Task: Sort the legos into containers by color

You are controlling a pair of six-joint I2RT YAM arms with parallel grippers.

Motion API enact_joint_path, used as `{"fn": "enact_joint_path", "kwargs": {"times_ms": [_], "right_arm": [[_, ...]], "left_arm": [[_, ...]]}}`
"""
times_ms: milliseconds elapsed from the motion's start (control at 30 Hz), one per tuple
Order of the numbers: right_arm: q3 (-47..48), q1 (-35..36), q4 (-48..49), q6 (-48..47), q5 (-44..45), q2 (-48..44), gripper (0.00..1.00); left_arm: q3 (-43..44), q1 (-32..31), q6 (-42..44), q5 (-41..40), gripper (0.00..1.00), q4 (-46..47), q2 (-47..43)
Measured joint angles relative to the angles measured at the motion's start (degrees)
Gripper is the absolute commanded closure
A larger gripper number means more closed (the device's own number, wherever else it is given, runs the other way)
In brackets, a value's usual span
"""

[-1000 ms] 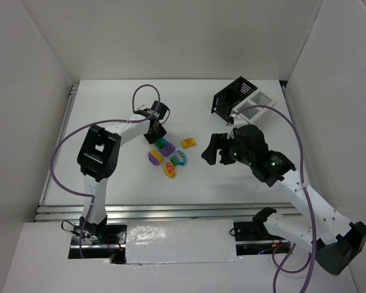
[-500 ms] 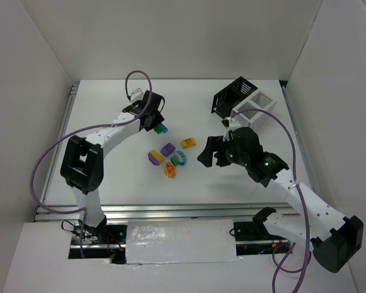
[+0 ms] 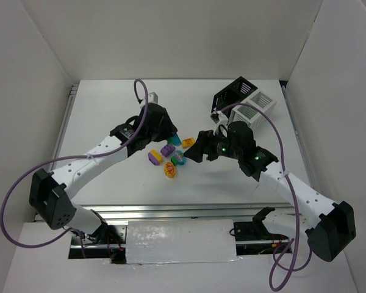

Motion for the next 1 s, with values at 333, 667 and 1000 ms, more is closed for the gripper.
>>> {"fn": "enact_joint_path", "kwargs": {"times_ms": [333, 667, 1000], "right_arm": [[0.0, 0.0, 5.7, 3.0, -5.1, 0.8, 0.16], [0.0, 0.5, 8.7, 6.9, -6.3, 2.1, 0.31], [-0.1, 0.9, 11.4, 11.3, -8.4, 3.6, 1.00]], "left_arm": [[-4.5, -6.5, 1.3, 4.2, 1.00, 0.5, -10.1], [-4.6, -10.5, 1.4, 3.7, 1.00, 1.1, -11.1], [-4.4, -11.3, 1.3, 1.1, 0.99, 0.3, -10.6]]}}
